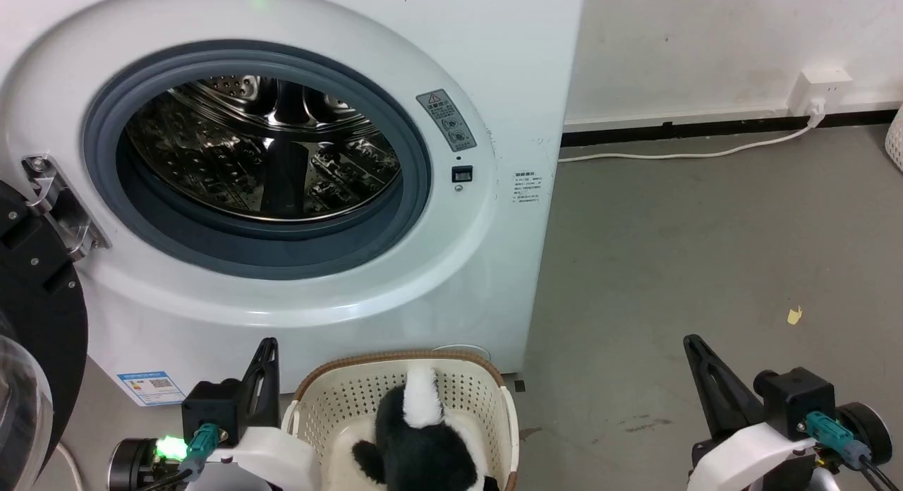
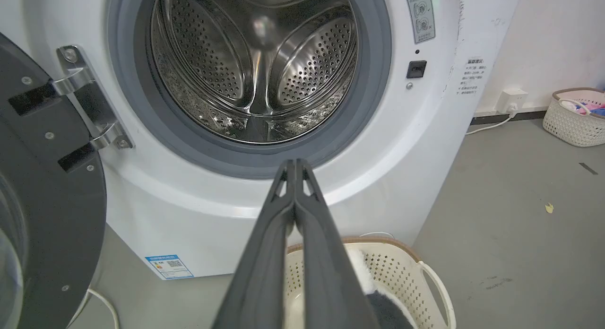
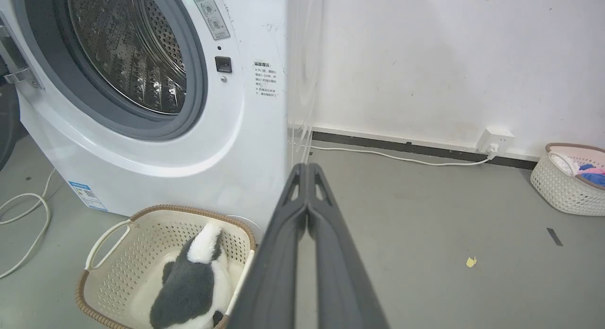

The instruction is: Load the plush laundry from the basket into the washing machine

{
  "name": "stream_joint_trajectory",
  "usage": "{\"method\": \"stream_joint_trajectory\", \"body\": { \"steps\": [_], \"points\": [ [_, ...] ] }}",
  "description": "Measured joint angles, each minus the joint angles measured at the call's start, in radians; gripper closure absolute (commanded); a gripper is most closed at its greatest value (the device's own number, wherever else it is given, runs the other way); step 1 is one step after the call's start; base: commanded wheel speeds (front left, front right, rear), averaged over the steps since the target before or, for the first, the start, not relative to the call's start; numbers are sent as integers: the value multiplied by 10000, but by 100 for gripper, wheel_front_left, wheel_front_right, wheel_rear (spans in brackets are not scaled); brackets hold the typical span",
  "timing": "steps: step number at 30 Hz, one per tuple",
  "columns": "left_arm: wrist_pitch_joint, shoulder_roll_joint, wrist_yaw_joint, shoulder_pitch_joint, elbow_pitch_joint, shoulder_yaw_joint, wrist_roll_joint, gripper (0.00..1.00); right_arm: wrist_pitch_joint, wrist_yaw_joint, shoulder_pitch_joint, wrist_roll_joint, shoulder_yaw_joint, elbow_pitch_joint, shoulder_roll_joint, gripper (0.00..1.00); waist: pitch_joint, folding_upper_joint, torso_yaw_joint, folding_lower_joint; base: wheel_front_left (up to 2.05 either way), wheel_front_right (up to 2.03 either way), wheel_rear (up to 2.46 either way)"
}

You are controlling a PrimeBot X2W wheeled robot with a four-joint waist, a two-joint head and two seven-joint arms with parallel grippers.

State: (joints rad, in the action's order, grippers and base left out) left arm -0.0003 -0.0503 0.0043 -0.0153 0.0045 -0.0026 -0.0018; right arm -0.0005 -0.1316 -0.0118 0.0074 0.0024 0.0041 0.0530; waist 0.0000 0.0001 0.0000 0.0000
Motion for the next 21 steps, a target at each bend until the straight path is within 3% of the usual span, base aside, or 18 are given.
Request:
{"method": "stream_joint_trajectory", "body": {
  "steps": [21],
  "points": [
    [0, 0, 0, 0, 0, 0, 0, 100, 0, 0, 0, 0, 0, 0, 0, 100, 0, 0, 0, 0, 0, 0, 0]
  ]
}}
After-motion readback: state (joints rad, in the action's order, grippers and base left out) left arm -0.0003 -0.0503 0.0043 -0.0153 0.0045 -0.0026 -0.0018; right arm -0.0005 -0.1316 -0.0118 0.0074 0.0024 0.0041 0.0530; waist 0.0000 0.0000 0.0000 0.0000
